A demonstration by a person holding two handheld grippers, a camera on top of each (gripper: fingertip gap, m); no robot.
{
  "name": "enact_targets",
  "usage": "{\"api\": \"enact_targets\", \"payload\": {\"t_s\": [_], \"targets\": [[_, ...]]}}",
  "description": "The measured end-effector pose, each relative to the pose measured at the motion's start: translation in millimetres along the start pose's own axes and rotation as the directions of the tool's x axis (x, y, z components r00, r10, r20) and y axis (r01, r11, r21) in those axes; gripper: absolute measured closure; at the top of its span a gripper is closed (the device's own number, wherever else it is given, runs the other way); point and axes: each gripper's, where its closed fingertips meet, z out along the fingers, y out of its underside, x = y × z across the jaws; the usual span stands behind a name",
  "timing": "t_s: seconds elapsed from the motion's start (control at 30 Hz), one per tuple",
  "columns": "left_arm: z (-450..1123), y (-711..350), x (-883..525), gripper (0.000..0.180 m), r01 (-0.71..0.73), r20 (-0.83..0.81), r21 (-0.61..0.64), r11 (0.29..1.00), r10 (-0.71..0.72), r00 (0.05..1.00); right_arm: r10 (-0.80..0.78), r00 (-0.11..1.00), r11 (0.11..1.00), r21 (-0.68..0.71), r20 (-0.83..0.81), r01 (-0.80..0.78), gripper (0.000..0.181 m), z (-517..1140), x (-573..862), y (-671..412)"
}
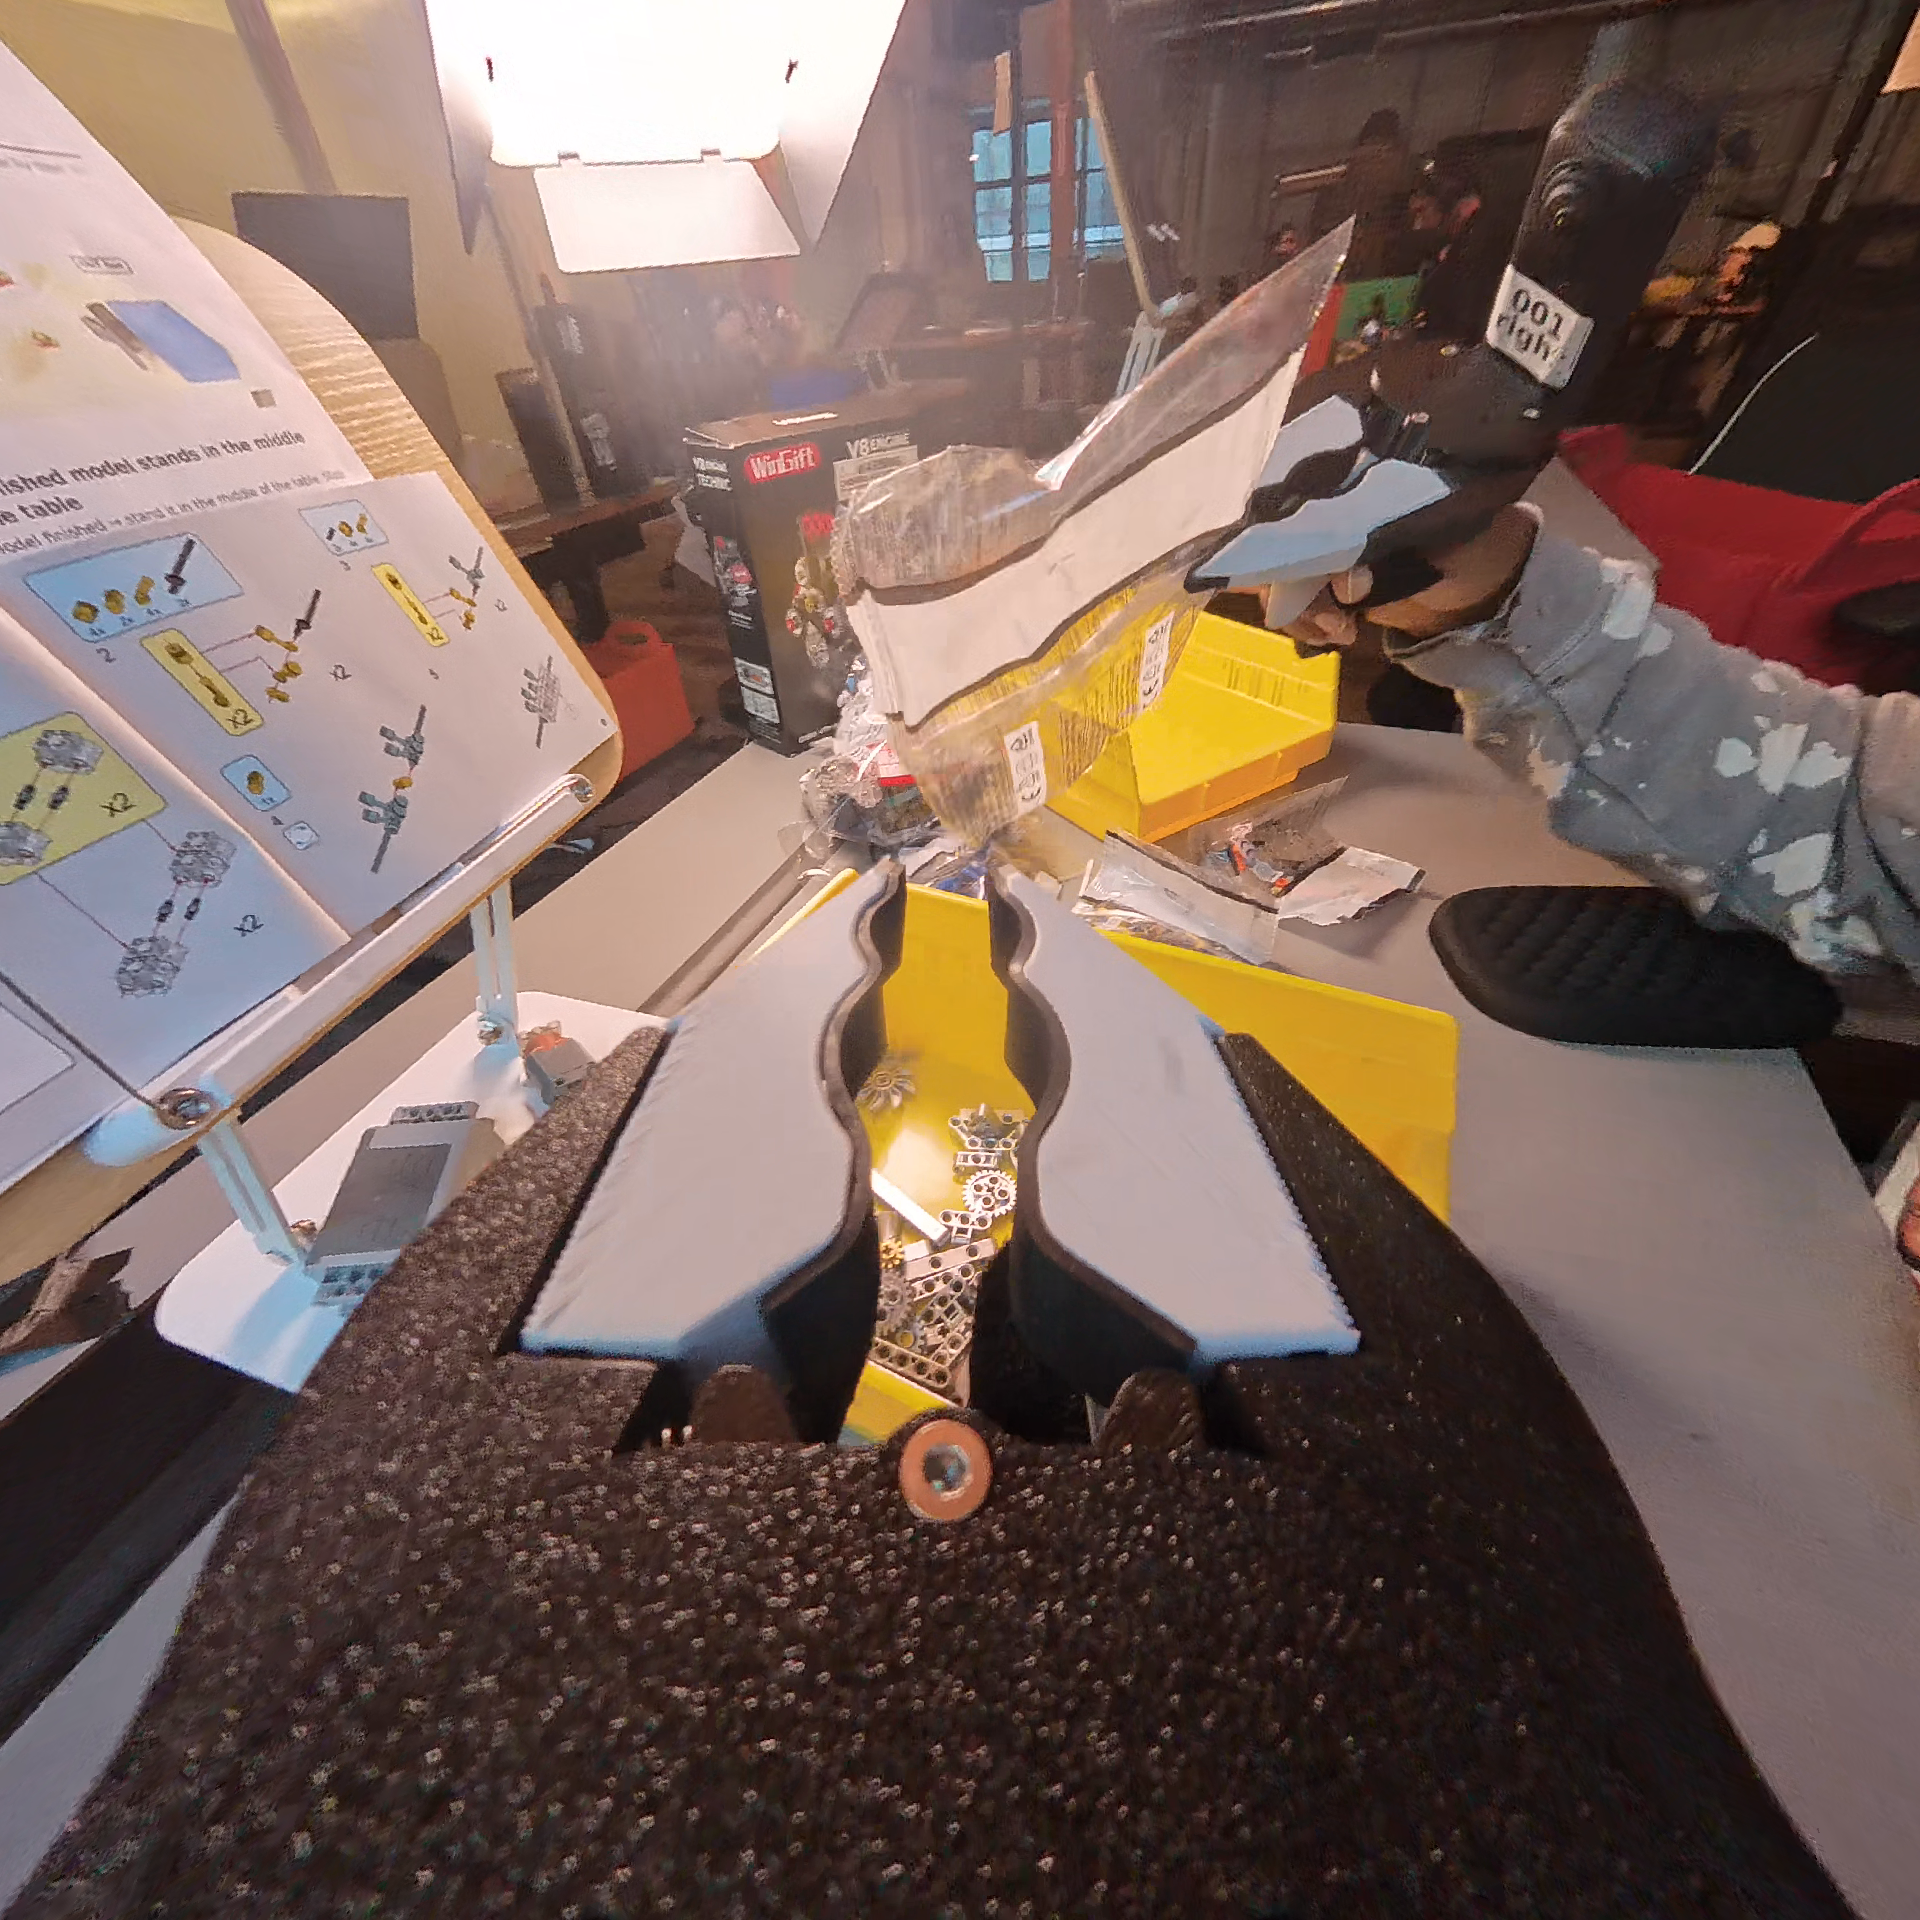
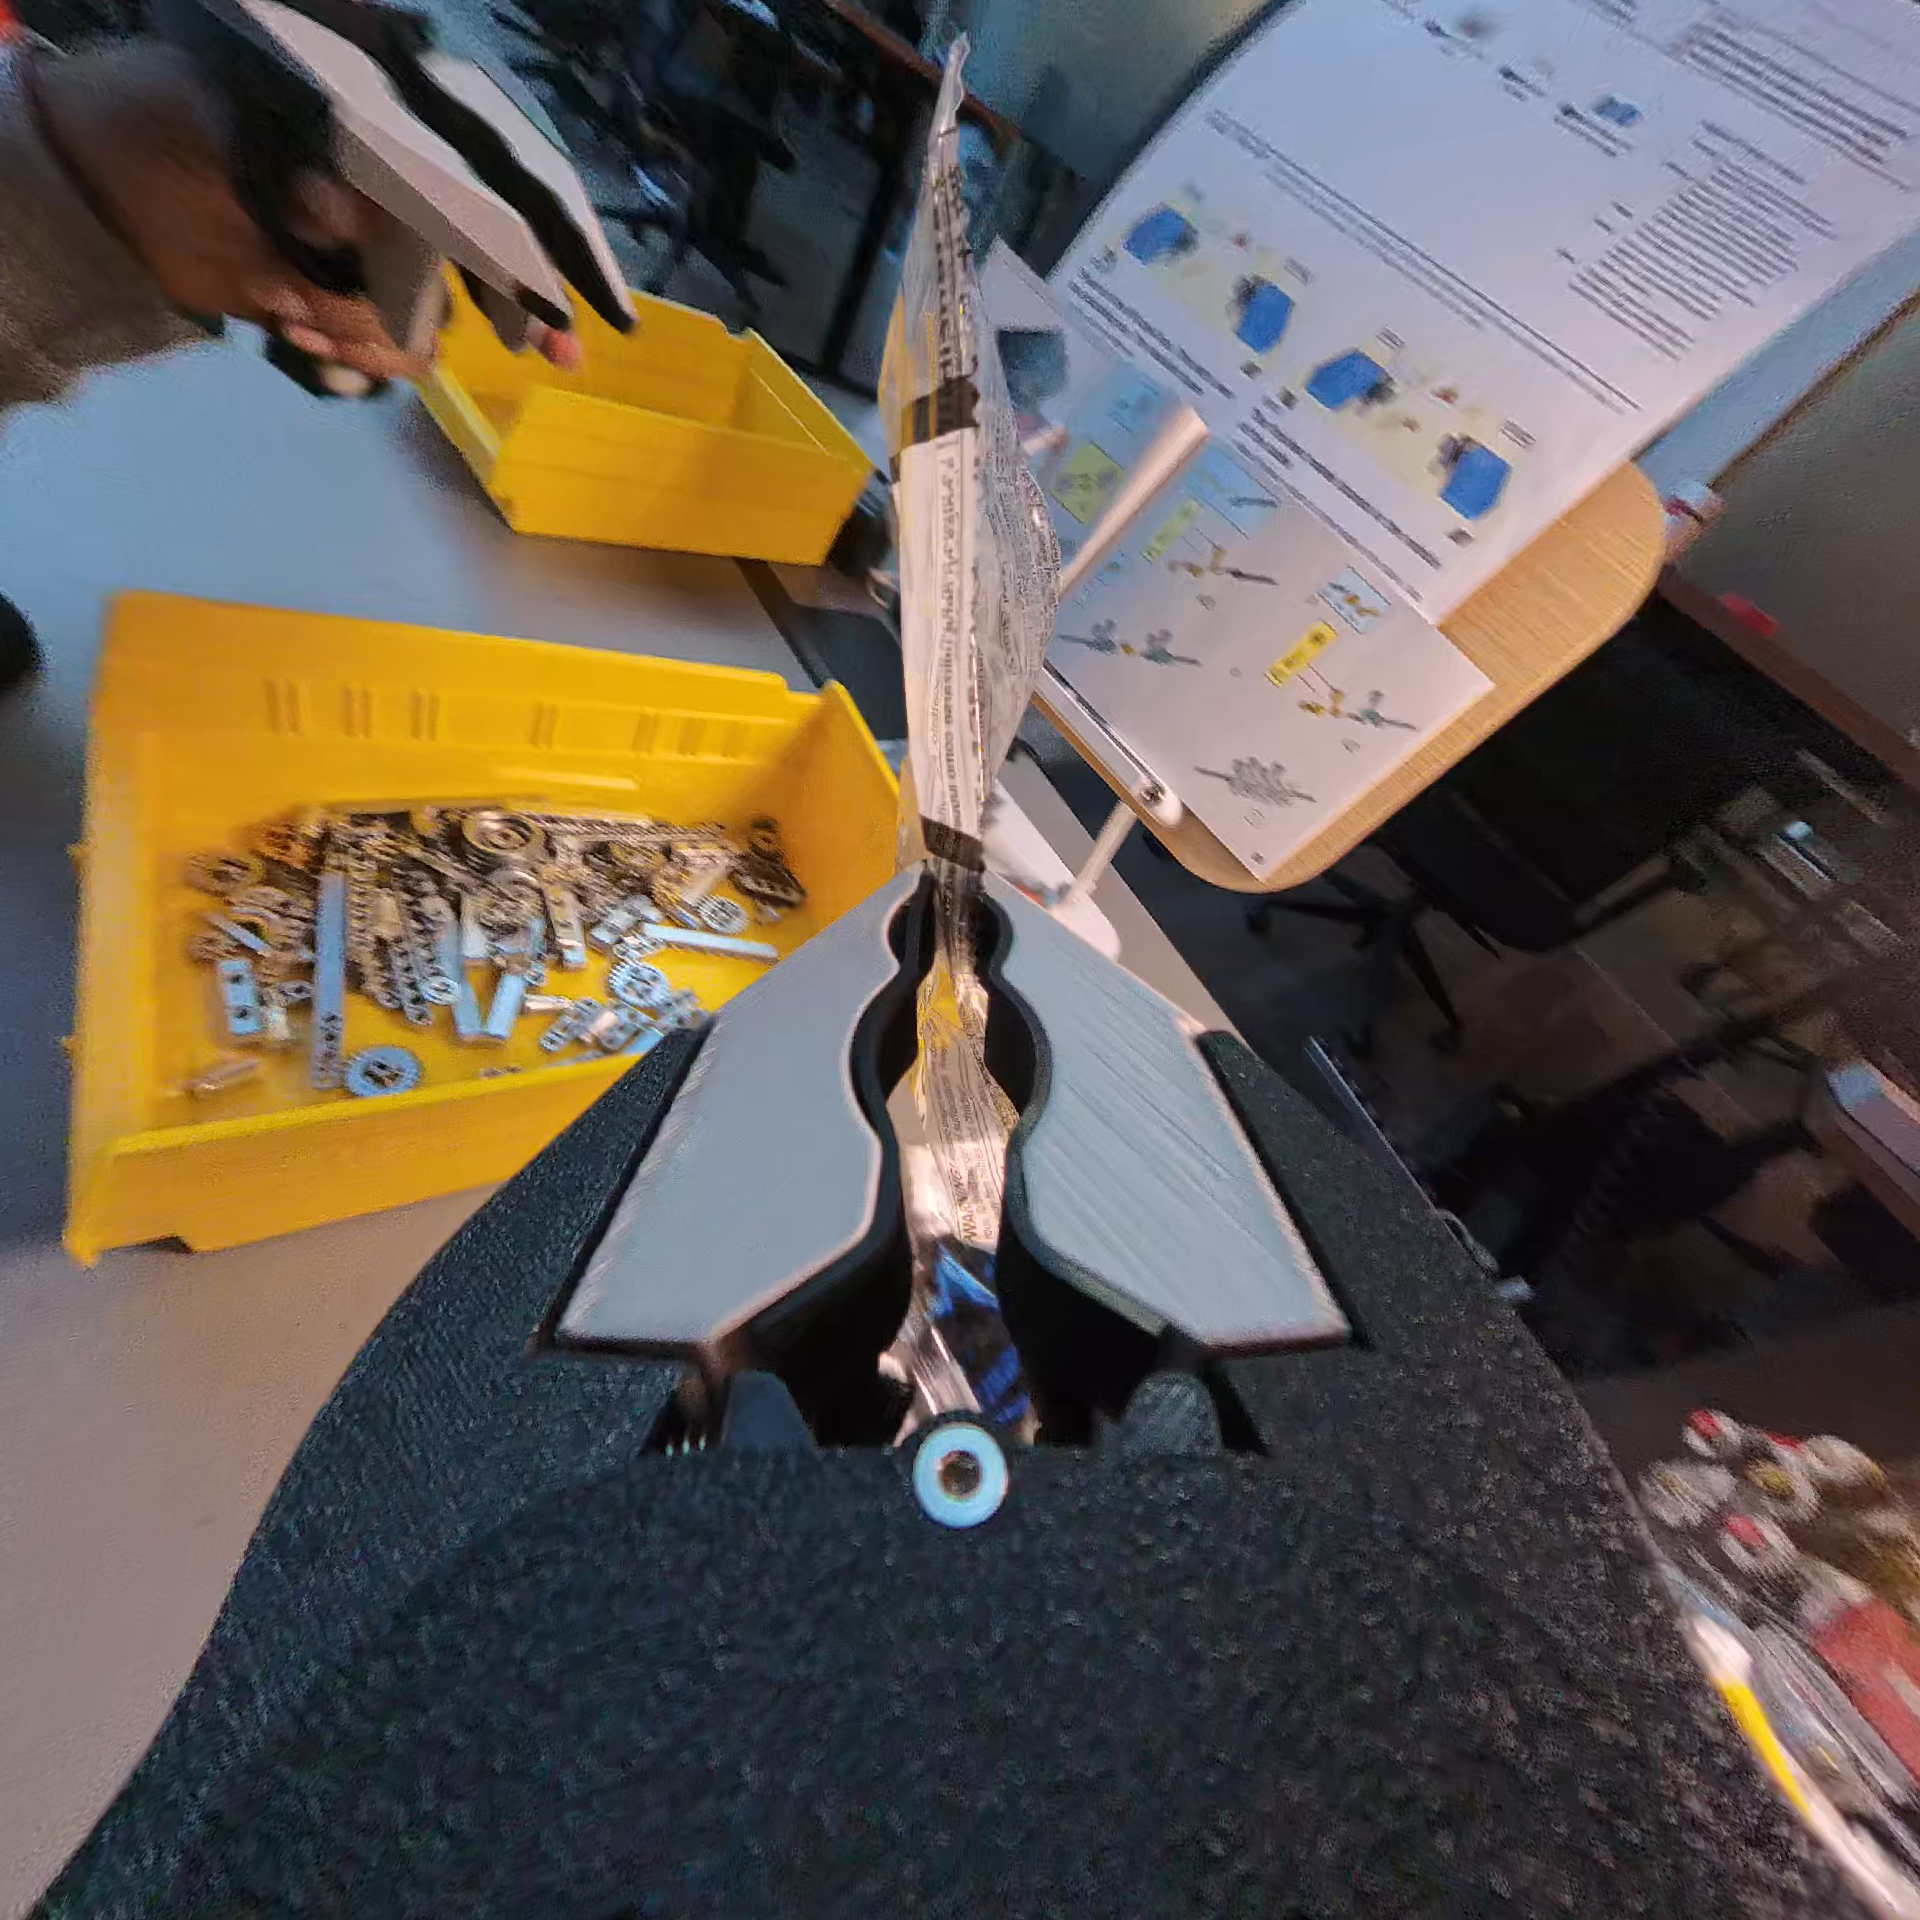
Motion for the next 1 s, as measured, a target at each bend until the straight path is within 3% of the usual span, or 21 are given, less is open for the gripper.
{"api": "enact_targets", "payload": {"t_s": [0.13, 0.27, 0.37, 0.5, 0.63, 0.8, 1.0], "targets": [[-10, -1, -6, 0.157, -0.036, 0.080, -0.048, 0.998, 0.040, 0.996, -0.149, 0.970, 0.965, -0.244, -0.193, 0.100, 0.177, -15, 72, 36], [-24, 8, -13, 0.148, 0.000, 0.166, -0.045, 0.999, 0.007, 0.986, -0.362, 0.903, 0.869, -0.434, -0.230, 0.238, 0.176, 1, 143, 73], [-39, 24, -14, 0.144, 0.057, 0.231, -0.012, 0.998, -0.053, 0.972, -0.511, 0.842, 0.757, -0.555, -0.173, 0.346, 0.177, 28, 177, 110], [-61, 61, -9, 0.143, 0.152, 0.296, -0.011, 0.988, -0.142, 0.945, -0.695, 0.719, 0.539, -0.686, -0.033, 0.489, 0.178, 73, 202, 159], [-81, 91, -8, 0.142, 0.244, 0.348, 0.020, 0.970, -0.236, 0.907, -0.746, 0.659, 0.411, -0.713, 0.095, 0.568, 0.178, 125, 207, 201], [-93, 108, -14, 0.142, 0.302, 0.384, 0.093, 0.949, -0.314, 0.869, -0.727, 0.658, 0.373, -0.692, 0.195, 0.618, 0.177, 187, 189, 230], [-93, 118, -20, 0.142, 0.292, 0.398, 0.080, 0.953, -0.299, 0.867, -0.648, 0.715, 0.454, -0.621, 0.262, 0.639, 0.173, 223, 145, 255]]}}
